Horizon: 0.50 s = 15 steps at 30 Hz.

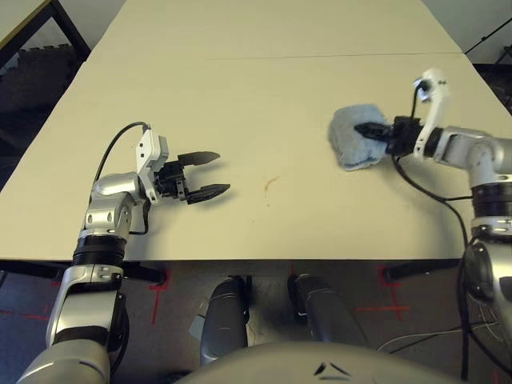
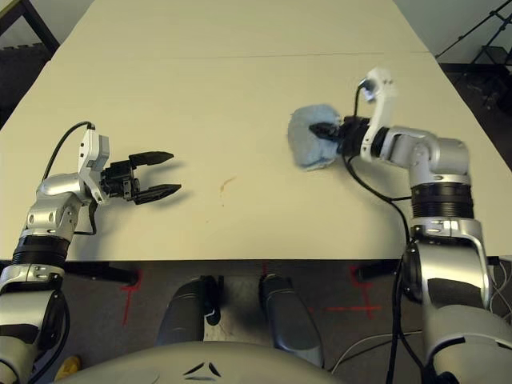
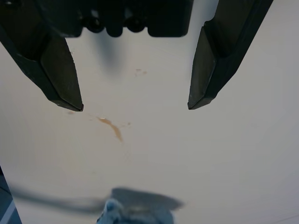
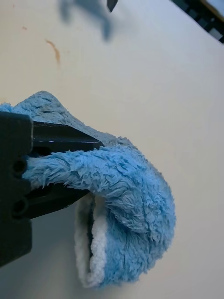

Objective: Wipe the water off the table with a rag.

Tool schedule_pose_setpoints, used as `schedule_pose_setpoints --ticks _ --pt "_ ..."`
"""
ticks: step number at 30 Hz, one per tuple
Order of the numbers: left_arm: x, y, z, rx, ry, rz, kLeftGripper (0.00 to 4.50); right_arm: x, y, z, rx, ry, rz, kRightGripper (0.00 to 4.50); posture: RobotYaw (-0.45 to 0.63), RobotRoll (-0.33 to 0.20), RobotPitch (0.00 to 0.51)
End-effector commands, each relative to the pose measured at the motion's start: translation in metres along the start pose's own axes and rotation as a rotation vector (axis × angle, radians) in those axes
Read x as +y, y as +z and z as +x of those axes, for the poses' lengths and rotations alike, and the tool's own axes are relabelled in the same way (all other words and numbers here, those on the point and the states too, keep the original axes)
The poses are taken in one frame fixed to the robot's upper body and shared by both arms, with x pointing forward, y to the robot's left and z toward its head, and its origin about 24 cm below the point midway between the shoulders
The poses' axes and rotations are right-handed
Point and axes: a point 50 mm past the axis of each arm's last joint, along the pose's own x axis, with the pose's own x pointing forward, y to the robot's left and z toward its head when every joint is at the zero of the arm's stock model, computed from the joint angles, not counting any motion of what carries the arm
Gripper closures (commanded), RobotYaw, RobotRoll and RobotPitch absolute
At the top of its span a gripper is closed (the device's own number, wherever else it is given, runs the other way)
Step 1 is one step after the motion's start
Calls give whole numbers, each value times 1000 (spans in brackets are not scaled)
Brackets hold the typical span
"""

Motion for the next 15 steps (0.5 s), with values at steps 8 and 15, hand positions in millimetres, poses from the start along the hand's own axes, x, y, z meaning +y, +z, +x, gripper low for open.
schedule_pose_setpoints --ticks 8,15 --pt "3 -2 3 6 10 1 0 -32 24 -39 -35 -160 -63 4387 -212 0 153" --pt "3 -2 0 9 18 3 0 -58 15 -50 14 -285 -110 4387 -203 0 156"
